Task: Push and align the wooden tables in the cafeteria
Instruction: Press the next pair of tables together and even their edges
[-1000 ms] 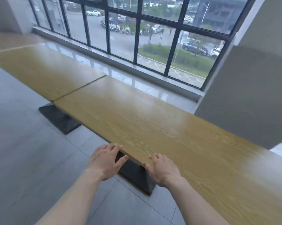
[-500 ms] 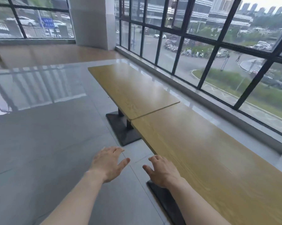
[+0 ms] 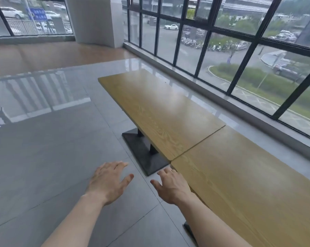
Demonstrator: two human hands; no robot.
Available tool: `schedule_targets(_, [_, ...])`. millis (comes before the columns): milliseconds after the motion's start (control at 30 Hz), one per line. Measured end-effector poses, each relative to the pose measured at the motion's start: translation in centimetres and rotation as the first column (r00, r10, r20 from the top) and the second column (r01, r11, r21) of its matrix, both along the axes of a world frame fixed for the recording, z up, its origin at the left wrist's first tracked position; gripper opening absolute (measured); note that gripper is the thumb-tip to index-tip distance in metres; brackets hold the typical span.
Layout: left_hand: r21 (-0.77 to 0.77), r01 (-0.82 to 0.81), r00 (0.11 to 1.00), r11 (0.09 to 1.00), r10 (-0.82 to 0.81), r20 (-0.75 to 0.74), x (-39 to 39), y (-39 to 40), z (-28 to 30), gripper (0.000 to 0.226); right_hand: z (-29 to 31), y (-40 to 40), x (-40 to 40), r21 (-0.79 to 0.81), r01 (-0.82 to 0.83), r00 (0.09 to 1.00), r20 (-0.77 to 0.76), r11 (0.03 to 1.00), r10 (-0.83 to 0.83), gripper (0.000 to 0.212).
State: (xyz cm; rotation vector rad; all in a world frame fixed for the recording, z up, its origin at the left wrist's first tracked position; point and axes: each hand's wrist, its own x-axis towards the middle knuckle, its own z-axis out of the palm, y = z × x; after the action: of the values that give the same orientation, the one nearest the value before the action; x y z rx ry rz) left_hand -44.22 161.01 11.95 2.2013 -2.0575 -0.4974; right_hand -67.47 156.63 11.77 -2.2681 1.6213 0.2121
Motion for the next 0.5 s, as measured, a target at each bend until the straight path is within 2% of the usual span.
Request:
schedule_targets(267, [0.056,0.221,0.975,0.974,-0.219,-0.046,8.4,-12.8,-2.3,0.066,-3.0,-6.1,7.6,0.036,0.283,0.959,0.025,0.959,-0.283,0.059])
schedule_targets(500, [0.000,0.480,0.875,0.878,-0.478,-0.075,6.4,-23.9,-5.0,0.069,-6.2,-10.6,8.0,0.062,0.530,0.845,0.052,0.846,-0.533,0.056])
